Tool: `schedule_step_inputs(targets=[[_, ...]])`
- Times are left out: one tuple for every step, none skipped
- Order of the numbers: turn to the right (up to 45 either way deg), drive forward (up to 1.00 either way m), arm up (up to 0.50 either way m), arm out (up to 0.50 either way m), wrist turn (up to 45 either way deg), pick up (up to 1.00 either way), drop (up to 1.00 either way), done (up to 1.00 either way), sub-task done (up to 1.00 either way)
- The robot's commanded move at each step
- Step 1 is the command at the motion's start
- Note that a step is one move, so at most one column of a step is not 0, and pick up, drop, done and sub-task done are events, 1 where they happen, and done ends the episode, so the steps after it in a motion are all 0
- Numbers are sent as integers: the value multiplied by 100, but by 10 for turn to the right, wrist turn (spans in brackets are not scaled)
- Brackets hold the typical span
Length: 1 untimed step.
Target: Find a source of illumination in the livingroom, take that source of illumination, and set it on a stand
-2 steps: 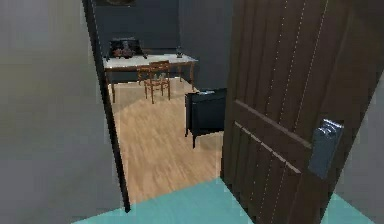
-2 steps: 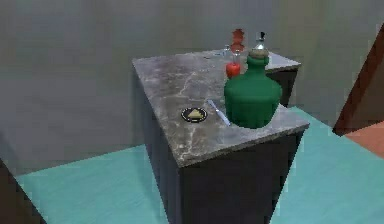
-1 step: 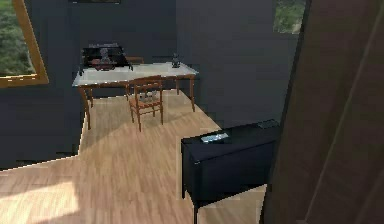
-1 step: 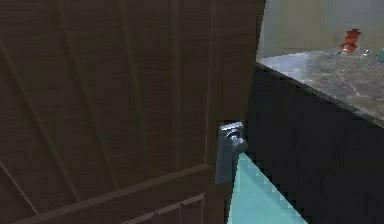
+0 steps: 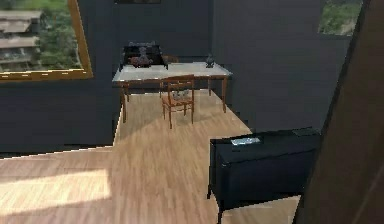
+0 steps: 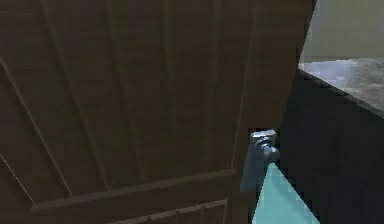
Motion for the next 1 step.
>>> schedule_step_inputs(targets=[[0,25,0,0,0,0,0,0,0]])
